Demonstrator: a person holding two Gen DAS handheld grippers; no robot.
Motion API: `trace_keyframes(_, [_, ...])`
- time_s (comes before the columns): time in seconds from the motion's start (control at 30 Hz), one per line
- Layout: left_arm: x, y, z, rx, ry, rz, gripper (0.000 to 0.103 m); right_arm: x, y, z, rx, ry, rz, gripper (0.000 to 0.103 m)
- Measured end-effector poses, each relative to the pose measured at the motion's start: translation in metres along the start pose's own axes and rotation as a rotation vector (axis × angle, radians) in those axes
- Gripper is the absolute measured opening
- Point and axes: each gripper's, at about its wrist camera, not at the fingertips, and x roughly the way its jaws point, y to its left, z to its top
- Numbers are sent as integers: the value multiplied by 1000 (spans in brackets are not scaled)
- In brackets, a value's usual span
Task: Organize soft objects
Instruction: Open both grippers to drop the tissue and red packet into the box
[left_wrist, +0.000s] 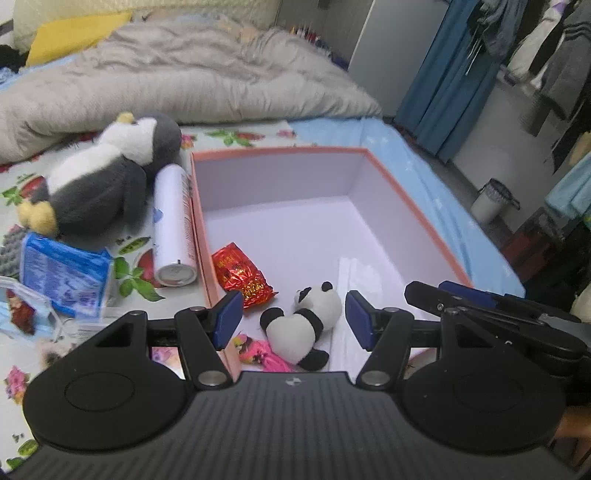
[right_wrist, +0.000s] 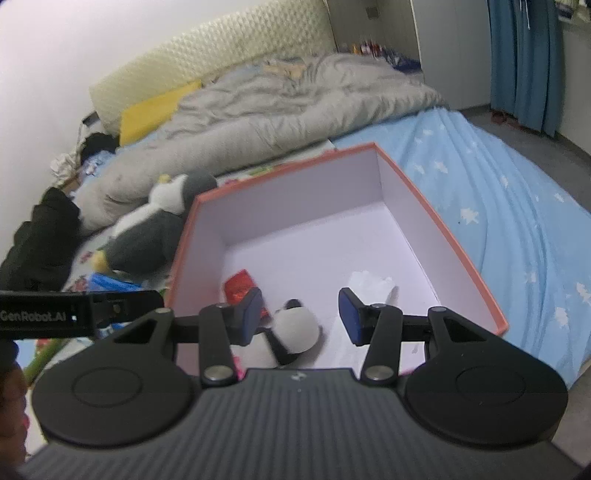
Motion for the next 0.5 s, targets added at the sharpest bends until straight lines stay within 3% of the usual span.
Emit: trace_keyframes(0.5, [-140,10,-78,-4,-156,25,67,-103,56,-48,-88,-124,80,49])
